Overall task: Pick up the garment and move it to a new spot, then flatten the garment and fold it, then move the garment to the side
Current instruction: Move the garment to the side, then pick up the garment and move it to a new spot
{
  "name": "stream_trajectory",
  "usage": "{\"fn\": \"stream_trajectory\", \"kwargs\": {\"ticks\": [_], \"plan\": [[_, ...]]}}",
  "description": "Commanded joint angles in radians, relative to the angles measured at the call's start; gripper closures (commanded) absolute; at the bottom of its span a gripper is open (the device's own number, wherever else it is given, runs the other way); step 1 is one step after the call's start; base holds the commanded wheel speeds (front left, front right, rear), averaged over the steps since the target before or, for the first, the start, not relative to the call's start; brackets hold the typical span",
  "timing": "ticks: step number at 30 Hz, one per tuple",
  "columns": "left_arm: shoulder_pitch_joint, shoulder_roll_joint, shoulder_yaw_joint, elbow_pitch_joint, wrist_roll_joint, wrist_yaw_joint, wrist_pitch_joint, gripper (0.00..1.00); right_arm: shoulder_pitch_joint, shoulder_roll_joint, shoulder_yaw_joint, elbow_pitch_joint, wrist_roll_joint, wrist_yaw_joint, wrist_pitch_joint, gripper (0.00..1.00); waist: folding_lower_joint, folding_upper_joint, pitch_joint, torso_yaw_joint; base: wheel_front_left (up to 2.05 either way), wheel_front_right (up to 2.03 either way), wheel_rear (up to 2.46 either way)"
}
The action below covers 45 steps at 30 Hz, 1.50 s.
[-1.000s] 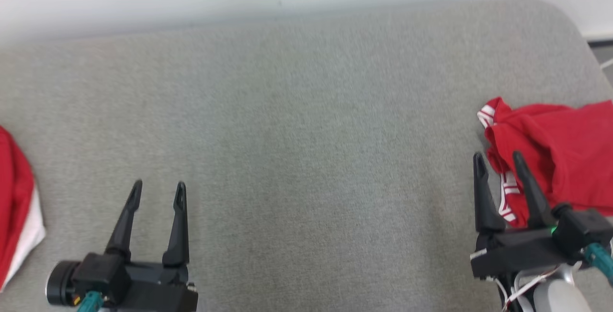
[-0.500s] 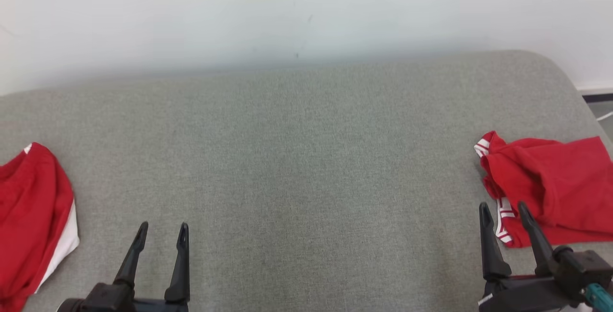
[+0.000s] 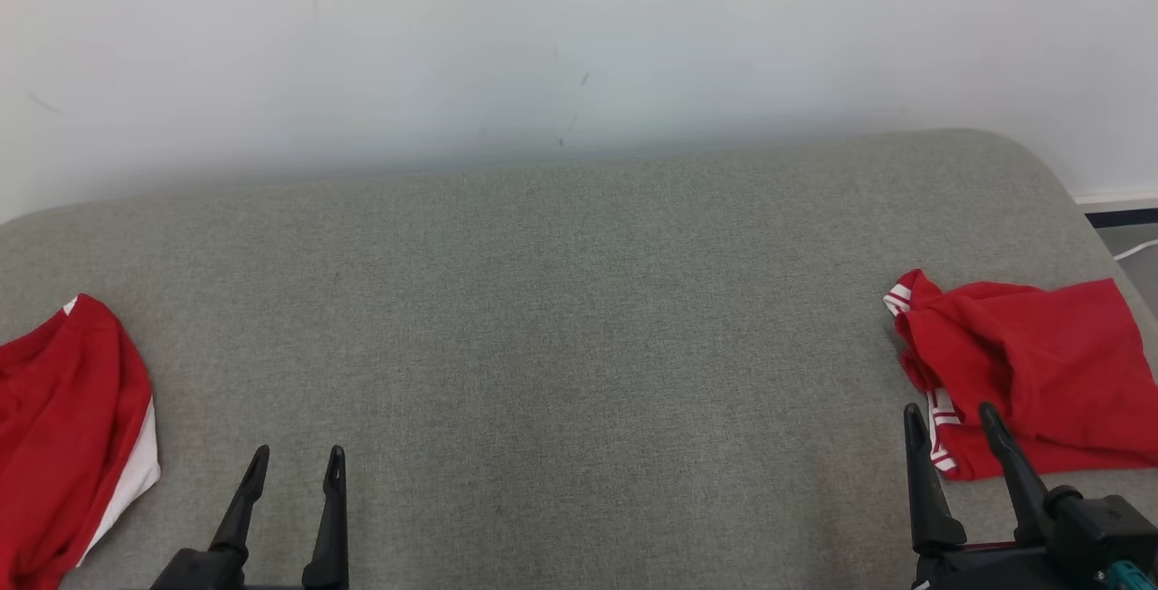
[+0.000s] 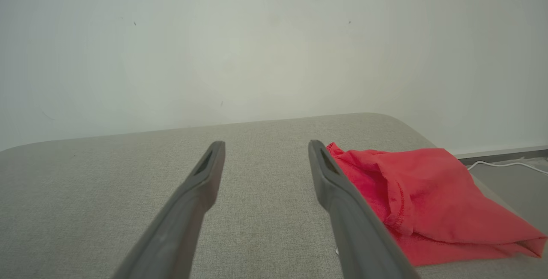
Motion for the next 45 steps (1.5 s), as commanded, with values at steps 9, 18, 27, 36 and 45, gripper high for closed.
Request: {"fn": "stream_trajectory", "kwargs": {"ticks": [9,18,27,36,45], "plan": [[0.009,0.006,0.002,0.000,-0.009,0.015,0.003,0.00,0.018,0.007,0.011,-0.016,0.002,-0.001,0.016,0.00,0.0001,0.0001,-0.002,0.000,0.00,0.00,0.00],[0.006,0.009,-0.002,0.000,-0.015,0.021,-0.002,0.00,0.021,0.008,0.012,-0.010,0.006,-0.001,0.023,0.00,0.0001,0.0001,-0.008,0.009,0.00,0.00,0.00],[-0.025,0.000,-0.004,0.002,-0.025,0.026,-0.009,0.00,0.024,-0.003,0.028,-0.029,0.006,-0.001,0.029,0.00,0.0001,0.0001,-0.004,0.125,0.00,0.00,0.00],[-0.013,-0.002,0.006,0.007,-0.037,0.035,-0.023,0.00,0.013,-0.016,0.084,-0.028,0.021,-0.001,0.033,0.00,0.0001,0.0001,-0.005,0.315,0.00,0.00,0.00],[-0.003,-0.006,0.011,0.003,-0.046,0.044,-0.027,0.00,-0.001,-0.018,0.120,-0.026,0.026,-0.001,0.036,0.00,0.0001,0.0001,0.003,0.434,0.00,0.00,0.00]]}}
